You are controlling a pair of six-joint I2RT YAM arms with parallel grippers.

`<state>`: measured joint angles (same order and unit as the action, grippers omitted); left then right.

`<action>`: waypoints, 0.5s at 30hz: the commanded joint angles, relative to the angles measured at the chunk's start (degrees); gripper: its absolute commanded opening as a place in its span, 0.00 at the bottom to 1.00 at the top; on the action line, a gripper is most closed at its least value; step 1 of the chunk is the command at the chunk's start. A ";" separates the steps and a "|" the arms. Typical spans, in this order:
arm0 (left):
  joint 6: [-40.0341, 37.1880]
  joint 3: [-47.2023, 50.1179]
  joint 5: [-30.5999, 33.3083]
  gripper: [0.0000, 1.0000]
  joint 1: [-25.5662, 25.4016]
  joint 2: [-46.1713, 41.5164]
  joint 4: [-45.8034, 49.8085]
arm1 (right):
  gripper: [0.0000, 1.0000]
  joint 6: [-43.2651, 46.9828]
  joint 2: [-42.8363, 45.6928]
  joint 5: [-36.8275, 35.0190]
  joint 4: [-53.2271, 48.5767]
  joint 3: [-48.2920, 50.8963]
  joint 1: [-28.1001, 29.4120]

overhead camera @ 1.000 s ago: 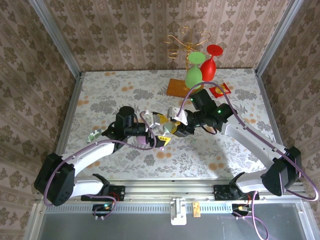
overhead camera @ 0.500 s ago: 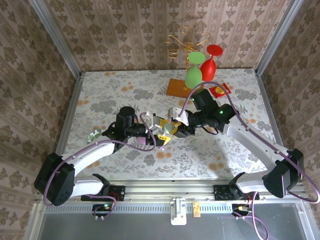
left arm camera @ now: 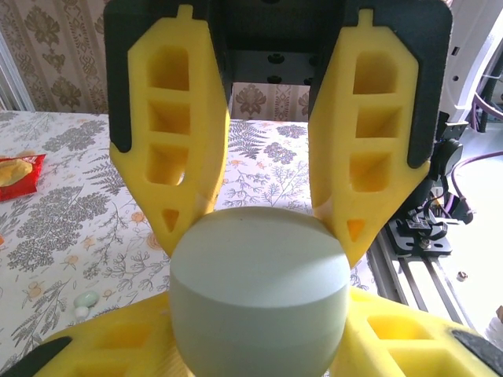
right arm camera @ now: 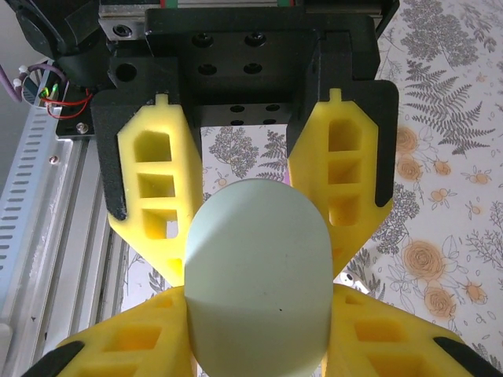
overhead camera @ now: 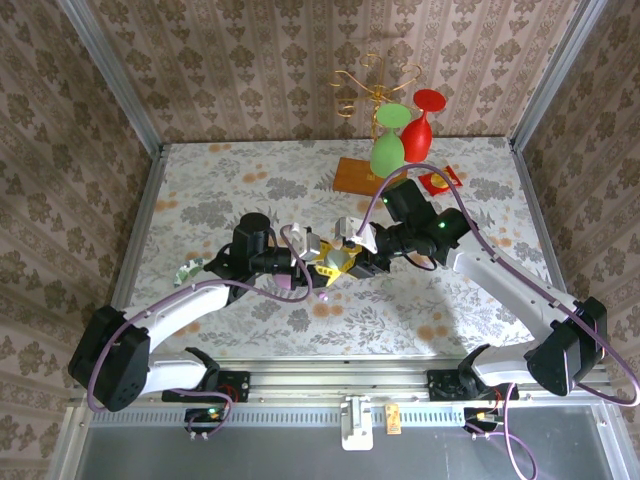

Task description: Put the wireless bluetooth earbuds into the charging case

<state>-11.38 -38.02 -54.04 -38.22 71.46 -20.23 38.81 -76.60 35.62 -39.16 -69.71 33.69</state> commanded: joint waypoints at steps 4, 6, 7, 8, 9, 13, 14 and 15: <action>0.26 -2.41 -2.21 0.42 -0.61 0.87 -1.07 | 0.32 -0.64 0.51 1.30 -0.20 -1.14 0.15; 0.54 -2.49 -1.99 0.41 -0.60 1.05 -1.16 | 0.32 -0.71 0.45 1.28 -0.01 -1.15 0.17; 0.96 -2.50 -1.91 0.42 -0.57 1.13 -1.41 | 0.32 -0.75 0.33 1.21 0.01 -1.19 0.15; 1.48 -2.49 -1.70 0.45 -0.56 1.23 -1.80 | 0.32 -0.76 0.32 1.21 -0.04 -1.21 0.15; 1.86 -2.41 -1.68 0.46 -0.60 1.35 -2.23 | 0.32 -0.79 0.26 1.24 0.12 -1.19 0.15; 2.65 -2.33 -1.73 0.45 -0.55 1.77 -3.23 | 0.32 -0.75 0.07 1.20 0.13 -1.15 0.15; 2.87 -2.41 -1.80 0.44 -0.59 1.91 -3.35 | 0.32 -0.75 -0.03 1.21 0.17 -1.13 0.21; 2.96 -2.41 -2.01 0.44 -0.58 2.02 -3.39 | 0.32 -0.75 0.02 1.13 0.22 -1.14 0.15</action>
<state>-9.96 -38.59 -54.48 -38.24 72.82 -21.15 38.74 -76.62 35.42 -39.29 -69.71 33.63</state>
